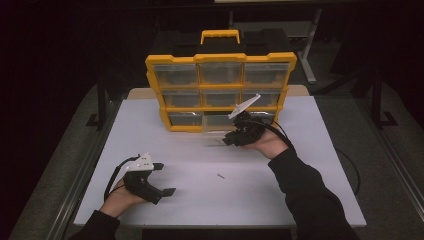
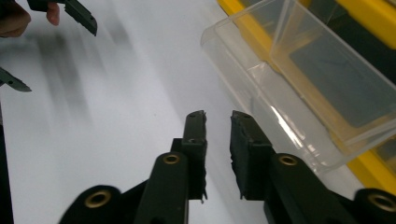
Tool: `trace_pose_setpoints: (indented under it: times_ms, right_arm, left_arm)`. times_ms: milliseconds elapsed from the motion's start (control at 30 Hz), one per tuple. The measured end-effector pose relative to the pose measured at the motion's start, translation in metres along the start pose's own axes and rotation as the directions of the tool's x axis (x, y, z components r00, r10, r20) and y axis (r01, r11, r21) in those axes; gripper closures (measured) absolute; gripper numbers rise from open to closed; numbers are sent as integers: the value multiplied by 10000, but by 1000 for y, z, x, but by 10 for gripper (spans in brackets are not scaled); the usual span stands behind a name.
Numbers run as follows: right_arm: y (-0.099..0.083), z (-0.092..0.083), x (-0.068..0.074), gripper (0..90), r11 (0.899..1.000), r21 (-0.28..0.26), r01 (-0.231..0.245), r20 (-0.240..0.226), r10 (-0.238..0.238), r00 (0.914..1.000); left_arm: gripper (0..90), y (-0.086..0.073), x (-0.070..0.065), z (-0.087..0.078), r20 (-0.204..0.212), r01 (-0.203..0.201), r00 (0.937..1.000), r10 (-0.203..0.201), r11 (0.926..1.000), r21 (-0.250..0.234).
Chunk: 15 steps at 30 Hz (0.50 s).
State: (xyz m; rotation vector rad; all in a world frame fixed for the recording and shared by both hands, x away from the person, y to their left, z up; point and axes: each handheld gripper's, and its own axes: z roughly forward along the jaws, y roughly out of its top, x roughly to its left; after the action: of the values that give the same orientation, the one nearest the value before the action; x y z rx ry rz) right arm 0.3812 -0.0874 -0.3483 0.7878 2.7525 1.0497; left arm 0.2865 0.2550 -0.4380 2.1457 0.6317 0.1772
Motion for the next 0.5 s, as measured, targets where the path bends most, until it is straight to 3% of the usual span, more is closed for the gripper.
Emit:
trace_pose_setpoints:
  times_ms: [500]
  right_arm:
    - [-21, 22, 16, 585, 9995, 174, 271, -304, -266, 9992]
  left_arm:
    - [0, 0, 0, 0, 31, 37, 10000, -37, 10000, 15]
